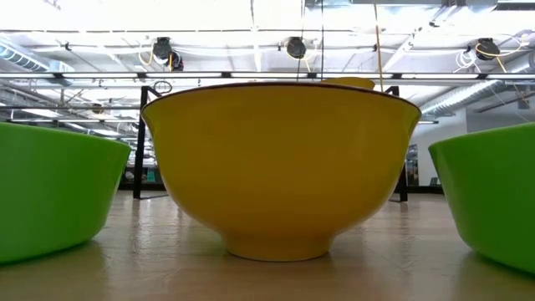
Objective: Pick & Place Mini bowls
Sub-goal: Stack the top white bowl on top of the white bowl on the shelf
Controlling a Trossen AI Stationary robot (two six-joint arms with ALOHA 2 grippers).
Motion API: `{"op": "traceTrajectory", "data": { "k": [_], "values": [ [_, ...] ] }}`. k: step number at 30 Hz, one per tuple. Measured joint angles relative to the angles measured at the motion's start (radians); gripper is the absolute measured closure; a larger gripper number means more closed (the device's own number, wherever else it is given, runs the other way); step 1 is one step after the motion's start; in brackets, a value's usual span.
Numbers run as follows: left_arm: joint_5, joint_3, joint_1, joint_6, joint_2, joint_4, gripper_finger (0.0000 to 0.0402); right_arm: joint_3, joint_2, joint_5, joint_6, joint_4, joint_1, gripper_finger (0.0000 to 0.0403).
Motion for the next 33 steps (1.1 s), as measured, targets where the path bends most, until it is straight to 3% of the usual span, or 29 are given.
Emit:
{"op": "traceTrajectory", "data": {
  "k": [12,33],
  "values": [
    [0.000,0.000,-0.001,-0.004,0.000,-0.010,0.0311,-0.046,0.006,-0.013,-0.077,-0.293,-0.002,0.0402],
    [0.001,0.000,-0.001,-0.011,0.000,-0.010,0.0311,-0.359,0.006,-0.012,-0.136,-0.307,-0.049,0.0402]
  ]
}}
